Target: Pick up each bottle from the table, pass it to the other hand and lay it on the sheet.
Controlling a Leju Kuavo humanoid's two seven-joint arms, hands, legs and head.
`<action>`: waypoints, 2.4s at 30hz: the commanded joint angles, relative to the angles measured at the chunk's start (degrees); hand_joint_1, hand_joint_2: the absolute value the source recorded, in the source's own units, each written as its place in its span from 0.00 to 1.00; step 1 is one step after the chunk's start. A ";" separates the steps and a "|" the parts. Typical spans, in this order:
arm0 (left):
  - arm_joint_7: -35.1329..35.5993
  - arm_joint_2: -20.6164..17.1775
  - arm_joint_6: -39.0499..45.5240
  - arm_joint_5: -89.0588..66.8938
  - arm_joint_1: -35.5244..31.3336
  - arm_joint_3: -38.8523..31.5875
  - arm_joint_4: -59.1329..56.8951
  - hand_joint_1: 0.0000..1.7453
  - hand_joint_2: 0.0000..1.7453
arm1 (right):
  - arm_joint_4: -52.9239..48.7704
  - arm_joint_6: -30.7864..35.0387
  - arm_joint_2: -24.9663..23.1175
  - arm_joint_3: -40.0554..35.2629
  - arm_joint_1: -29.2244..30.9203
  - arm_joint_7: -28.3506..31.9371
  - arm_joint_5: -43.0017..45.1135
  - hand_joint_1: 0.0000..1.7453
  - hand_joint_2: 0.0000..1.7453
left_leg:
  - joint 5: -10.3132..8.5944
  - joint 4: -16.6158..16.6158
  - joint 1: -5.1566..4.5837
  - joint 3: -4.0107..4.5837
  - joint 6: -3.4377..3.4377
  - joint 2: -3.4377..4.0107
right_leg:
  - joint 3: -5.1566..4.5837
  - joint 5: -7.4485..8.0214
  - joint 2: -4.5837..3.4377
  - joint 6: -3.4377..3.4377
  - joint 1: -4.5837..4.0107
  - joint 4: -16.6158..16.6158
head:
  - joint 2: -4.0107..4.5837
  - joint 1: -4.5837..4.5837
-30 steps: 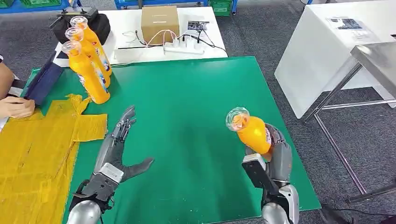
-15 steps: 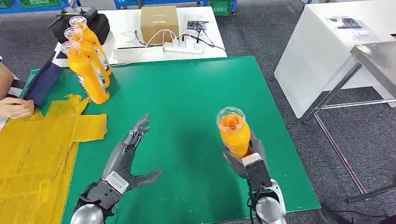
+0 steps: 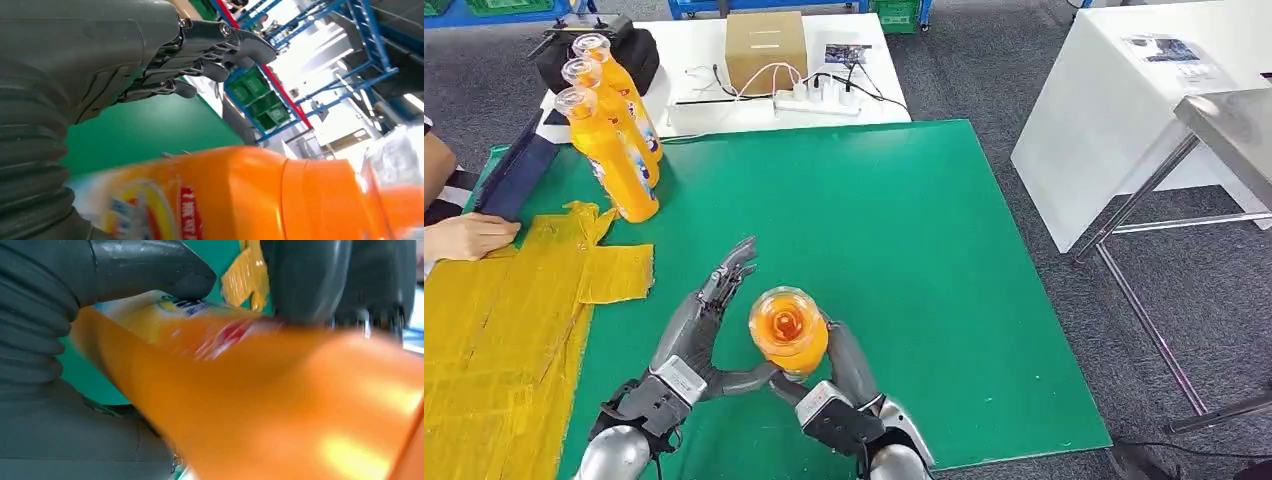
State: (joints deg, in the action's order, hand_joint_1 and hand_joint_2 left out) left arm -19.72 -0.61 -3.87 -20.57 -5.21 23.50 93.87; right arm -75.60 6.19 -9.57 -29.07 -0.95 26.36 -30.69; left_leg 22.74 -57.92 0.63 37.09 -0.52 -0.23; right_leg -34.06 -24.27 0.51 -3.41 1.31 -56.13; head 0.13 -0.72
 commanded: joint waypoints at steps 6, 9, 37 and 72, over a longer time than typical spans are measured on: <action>-0.30 0.25 1.22 1.62 -5.21 1.79 -5.64 0.89 1.00 | 9.63 1.76 1.97 -5.98 4.11 0.32 2.14 1.00 1.00 | 0.04 0.06 0.05 -0.30 0.00 0.02 | 0.33 -0.03 -0.03 0.19 -0.07 0.08 | 0.00 0.02; -0.40 0.20 1.69 1.43 -4.90 2.54 -6.08 1.00 1.00 | 8.43 1.62 2.19 -5.76 3.48 -0.11 2.74 1.00 1.00 | 0.04 0.06 0.05 -0.30 0.00 0.02 | 0.33 -0.03 -0.03 0.19 -0.07 0.08 | 0.00 0.02; -2.11 -4.48 0.54 -10.86 -7.29 13.76 -15.04 0.00 1.00 | 8.85 1.52 2.21 -1.18 3.56 -0.19 4.68 1.00 1.00 | 0.04 0.06 0.00 -0.10 0.04 0.04 | 0.11 0.00 -0.04 0.10 -0.03 0.03 | 0.00 0.02; 1.14 -5.63 2.31 -0.77 -9.98 -2.58 -6.74 0.00 1.00 | 8.24 3.48 3.34 -2.97 2.08 -1.02 3.16 1.00 1.00 | 0.10 -0.04 0.07 -0.17 0.06 0.07 | 0.17 -0.07 -0.07 0.22 -0.10 -0.06 | 0.00 0.00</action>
State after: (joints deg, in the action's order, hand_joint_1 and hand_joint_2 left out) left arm -19.65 -4.24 -2.03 -23.32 -11.23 28.30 86.55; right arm -68.46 10.05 -7.48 -30.73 1.04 25.40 -27.74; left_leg 22.74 -57.92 0.65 37.14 -0.48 -0.22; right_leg -34.10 -24.25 0.51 -3.40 1.29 -56.16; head 0.13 -0.72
